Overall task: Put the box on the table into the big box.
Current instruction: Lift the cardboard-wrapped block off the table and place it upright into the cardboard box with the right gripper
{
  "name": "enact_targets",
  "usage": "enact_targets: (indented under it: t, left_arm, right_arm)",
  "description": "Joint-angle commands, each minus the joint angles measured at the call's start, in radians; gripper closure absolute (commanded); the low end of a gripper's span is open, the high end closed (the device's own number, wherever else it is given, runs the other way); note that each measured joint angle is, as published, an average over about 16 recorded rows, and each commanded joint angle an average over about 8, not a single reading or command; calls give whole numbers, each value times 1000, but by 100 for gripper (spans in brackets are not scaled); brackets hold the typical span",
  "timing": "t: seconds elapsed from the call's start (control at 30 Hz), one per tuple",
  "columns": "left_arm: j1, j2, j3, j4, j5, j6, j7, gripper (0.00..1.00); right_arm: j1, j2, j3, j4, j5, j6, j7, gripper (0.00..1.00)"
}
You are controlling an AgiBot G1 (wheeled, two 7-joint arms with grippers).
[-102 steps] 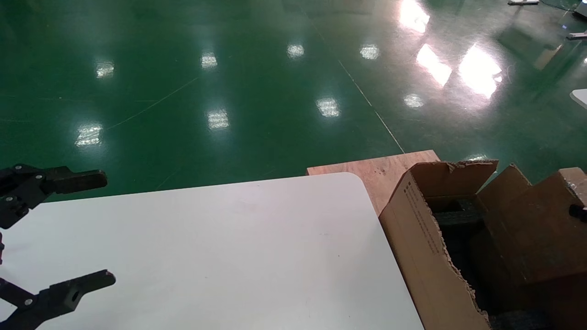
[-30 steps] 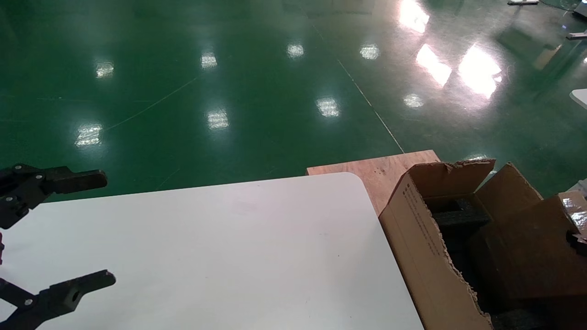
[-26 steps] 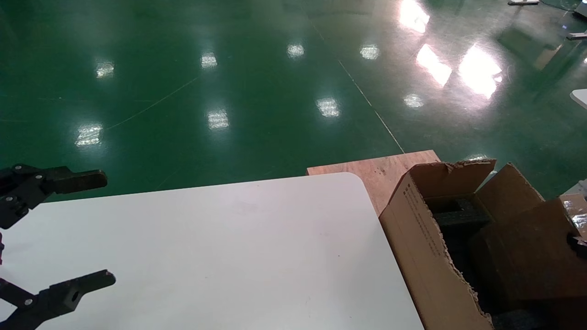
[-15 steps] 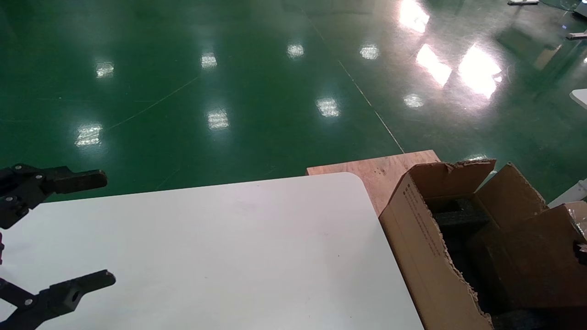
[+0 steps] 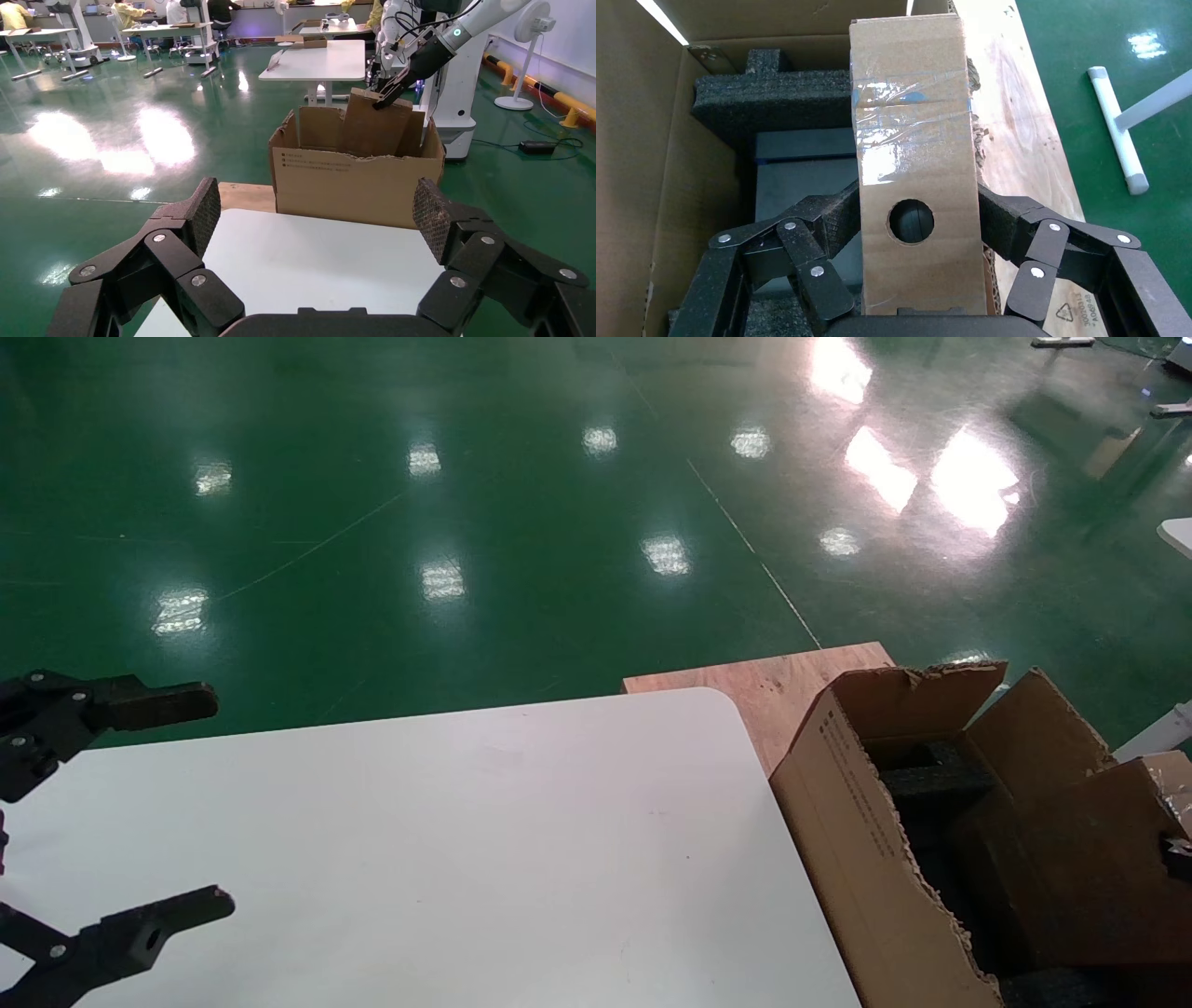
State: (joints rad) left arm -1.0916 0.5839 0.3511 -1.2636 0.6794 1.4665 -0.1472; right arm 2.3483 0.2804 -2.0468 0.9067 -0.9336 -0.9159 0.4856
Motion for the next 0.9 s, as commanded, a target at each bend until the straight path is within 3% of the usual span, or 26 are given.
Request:
enact_targets:
  t: [0.03, 0.2, 0.27, 0.9]
  left_arm:
    - [0, 0, 0, 0, 0, 0, 0, 0]
    - [0, 0, 0, 0, 0, 0, 0, 0]
    - [0, 0, 0, 0, 0, 0, 0, 0]
    - [0, 0, 0, 0, 0, 0, 0, 0]
  right_arm:
    - [1, -4, -5, -2, 0, 3, 0, 76]
    - [1, -15, -14, -8, -4, 6, -5, 14]
    - [0, -19, -15, -10, -5, 6, -7, 0]
    - [0, -17, -15, -11, -6, 7, -7, 0]
